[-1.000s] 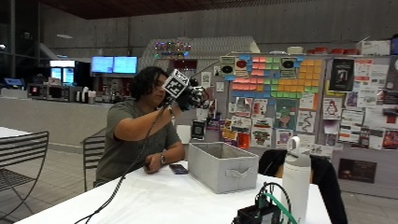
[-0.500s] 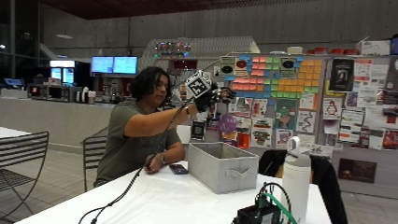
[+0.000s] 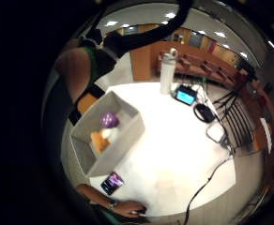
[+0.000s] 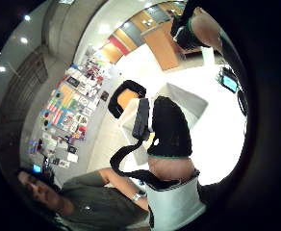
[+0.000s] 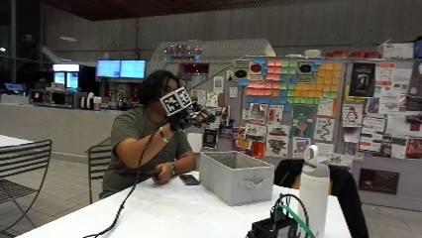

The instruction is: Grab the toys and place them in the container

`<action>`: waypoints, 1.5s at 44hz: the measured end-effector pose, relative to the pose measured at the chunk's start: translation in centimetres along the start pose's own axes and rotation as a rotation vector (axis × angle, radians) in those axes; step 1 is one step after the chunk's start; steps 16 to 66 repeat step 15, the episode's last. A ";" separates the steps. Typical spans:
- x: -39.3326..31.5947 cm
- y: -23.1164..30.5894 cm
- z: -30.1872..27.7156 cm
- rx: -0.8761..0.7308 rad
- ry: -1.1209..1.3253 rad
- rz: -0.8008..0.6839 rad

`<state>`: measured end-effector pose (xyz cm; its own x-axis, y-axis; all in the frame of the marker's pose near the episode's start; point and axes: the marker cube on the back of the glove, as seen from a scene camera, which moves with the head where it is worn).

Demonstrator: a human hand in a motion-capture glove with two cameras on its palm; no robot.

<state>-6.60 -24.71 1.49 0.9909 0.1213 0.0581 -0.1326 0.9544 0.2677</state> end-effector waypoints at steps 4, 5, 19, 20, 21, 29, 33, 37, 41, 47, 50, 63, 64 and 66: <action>2.4 3.6 -0.3 -0.034 0.025 0.047; 3.0 4.5 -0.3 -0.043 0.033 0.062; 6.7 10.9 0.8 -0.057 0.061 0.137; 6.7 10.9 0.8 -0.057 0.061 0.137; 6.7 10.9 0.8 -0.057 0.061 0.137; 6.7 10.9 0.8 -0.057 0.061 0.137; 6.7 10.9 0.8 -0.057 0.061 0.137; 6.7 10.9 0.8 -0.057 0.061 0.137; 6.7 10.9 0.8 -0.057 0.061 0.137; 6.7 10.9 0.8 -0.057 0.061 0.137; 6.7 10.9 0.8 -0.057 0.061 0.137; 6.7 10.9 0.8 -0.057 0.061 0.137; 6.7 10.9 0.8 -0.057 0.061 0.137; 6.7 10.9 0.8 -0.057 0.061 0.137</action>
